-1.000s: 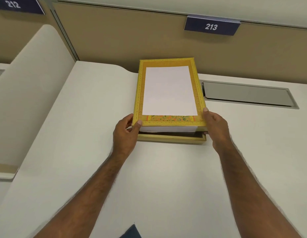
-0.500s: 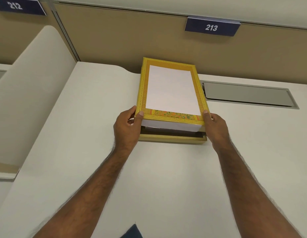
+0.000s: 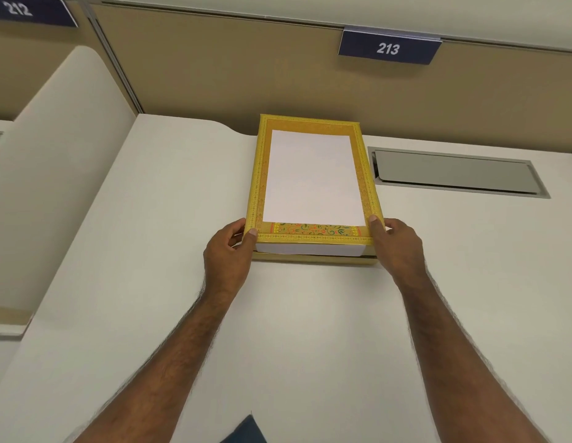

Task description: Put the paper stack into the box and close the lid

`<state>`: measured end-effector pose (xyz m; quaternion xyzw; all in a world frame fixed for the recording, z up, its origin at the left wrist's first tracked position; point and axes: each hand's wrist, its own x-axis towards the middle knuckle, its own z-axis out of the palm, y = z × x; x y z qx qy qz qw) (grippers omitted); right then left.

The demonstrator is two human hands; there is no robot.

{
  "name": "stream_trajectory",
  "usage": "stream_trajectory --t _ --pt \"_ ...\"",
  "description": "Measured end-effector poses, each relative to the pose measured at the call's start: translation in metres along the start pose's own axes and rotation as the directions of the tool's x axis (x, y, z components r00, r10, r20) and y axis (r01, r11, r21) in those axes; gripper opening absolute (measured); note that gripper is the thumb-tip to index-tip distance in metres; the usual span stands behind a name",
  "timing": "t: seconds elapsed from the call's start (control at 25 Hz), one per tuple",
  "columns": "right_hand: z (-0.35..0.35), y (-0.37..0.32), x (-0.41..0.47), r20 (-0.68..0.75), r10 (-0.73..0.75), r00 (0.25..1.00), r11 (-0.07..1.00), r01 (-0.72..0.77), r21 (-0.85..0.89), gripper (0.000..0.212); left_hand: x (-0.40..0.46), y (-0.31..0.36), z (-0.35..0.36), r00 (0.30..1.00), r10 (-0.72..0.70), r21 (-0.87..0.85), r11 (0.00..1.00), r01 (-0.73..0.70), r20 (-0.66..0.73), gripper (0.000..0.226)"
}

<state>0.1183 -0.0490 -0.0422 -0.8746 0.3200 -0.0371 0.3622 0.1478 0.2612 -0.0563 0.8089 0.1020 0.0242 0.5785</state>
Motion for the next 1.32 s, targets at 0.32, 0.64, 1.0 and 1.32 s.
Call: stream_trajectory --t 0.32,0.64,1.0,1.32 --pt "0.002 0.005 -0.012 0.011 -0.070 0.998 0.997 0.070 -0.036 0.053 -0.001 -0.009 -0.005 0.998 -0.040 -0.051 0.998 0.042 0.041 0.033" --pt "0.011 0.005 -0.017 0.131 -0.299 0.945 0.936 0.317 -0.155 0.054 -0.007 -0.015 0.002 0.966 0.161 0.248 0.946 -0.209 0.202 0.051" --pt "0.004 0.020 -0.011 0.210 -0.266 0.941 0.908 0.317 -0.274 0.062 -0.012 -0.002 0.023 0.933 0.237 0.501 0.793 -0.347 0.270 0.046" --pt "-0.082 0.053 -0.003 0.042 -0.411 0.911 0.883 0.409 -0.229 0.070 -0.072 0.067 0.102 0.866 0.420 0.488 0.715 -0.501 0.273 0.060"
